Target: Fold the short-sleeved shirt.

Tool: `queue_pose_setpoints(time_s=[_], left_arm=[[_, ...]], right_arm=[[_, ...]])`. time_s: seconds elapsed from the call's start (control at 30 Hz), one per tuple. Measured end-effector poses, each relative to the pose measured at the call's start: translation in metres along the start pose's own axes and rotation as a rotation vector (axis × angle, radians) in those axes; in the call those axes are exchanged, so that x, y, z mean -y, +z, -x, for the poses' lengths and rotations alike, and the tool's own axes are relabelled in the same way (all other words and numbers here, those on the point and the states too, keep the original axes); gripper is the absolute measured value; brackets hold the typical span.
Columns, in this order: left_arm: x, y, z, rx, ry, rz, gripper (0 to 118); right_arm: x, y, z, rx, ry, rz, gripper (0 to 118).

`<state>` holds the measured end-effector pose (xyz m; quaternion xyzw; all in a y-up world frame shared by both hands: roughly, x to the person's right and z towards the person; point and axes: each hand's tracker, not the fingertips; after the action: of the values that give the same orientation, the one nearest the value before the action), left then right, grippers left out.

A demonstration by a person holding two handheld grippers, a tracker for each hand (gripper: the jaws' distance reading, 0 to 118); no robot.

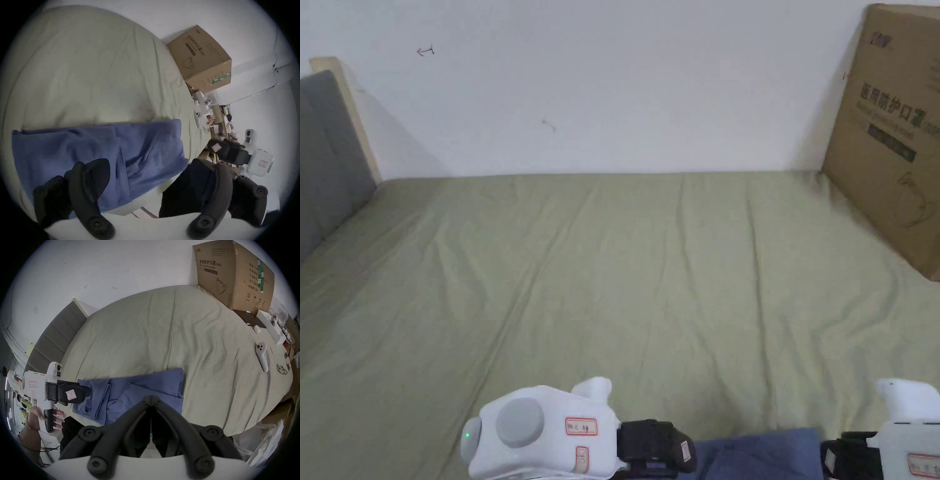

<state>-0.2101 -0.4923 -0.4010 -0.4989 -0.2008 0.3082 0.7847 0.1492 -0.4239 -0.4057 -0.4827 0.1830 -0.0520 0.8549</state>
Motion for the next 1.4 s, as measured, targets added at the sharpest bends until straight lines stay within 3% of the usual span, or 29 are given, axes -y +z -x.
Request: queue_pose_setpoints(time_s=[0.13,0.17,0.2,0.27,0.37,0.6,0.77,0.93,1.13,1.2,1.23,1.3,1.33,1.4], left_arm=[[-0.002,0.041,0.004,-0.226,-0.129,-0.095,102],[0.000,0.052,0.009,-0.288,-0.144,-0.117,88],[0.002,0.060,0.014,-0.330,-0.147,-0.129,66],[0.005,0.065,0.028,-0.353,-0.109,-0.111,0],[0.008,0.057,0.051,-0.314,-0.020,-0.050,1],[0.028,-0.020,0.048,-0.192,-0.019,0.124,1],[0.041,-0.051,0.023,-0.213,-0.098,0.134,1],[0.041,-0.028,0.036,-0.156,-0.038,0.112,1],[0.044,0.071,0.091,0.040,0.111,-0.074,1],[0.046,0.102,0.117,0.122,0.135,-0.150,9],[0.045,0.113,0.132,0.137,0.153,-0.171,24],[0.045,0.127,0.157,0.151,0.175,-0.165,92],[0.045,0.130,0.168,0.153,0.190,-0.158,113],[0.046,0.131,0.181,0.174,0.236,-0.165,118]], right_arm=[[-0.002,-0.001,-0.005,-0.003,-0.007,-0.011,0],[-0.003,-0.002,-0.005,-0.008,-0.009,-0.012,0],[-0.003,-0.003,-0.004,-0.012,-0.010,-0.013,0],[-0.005,-0.006,-0.002,-0.019,-0.007,-0.012,0],[-0.006,-0.010,0.001,-0.026,-0.003,-0.007,0],[-0.005,-0.012,0.004,-0.028,0.015,0.008,0],[-0.002,-0.009,0.001,-0.009,0.014,0.011,0],[-0.001,-0.009,-0.001,-0.005,0.006,0.014,0],[-0.001,-0.010,0.002,-0.013,0.003,0.011,0],[-0.002,-0.011,0.004,-0.013,0.008,0.013,0],[-0.002,-0.012,0.006,-0.012,0.011,0.016,0],[-0.003,-0.014,0.008,-0.012,0.015,0.022,0],[-0.003,-0.015,0.010,-0.012,0.017,0.024,0],[-0.003,-0.016,0.013,-0.011,0.023,0.029,0]])
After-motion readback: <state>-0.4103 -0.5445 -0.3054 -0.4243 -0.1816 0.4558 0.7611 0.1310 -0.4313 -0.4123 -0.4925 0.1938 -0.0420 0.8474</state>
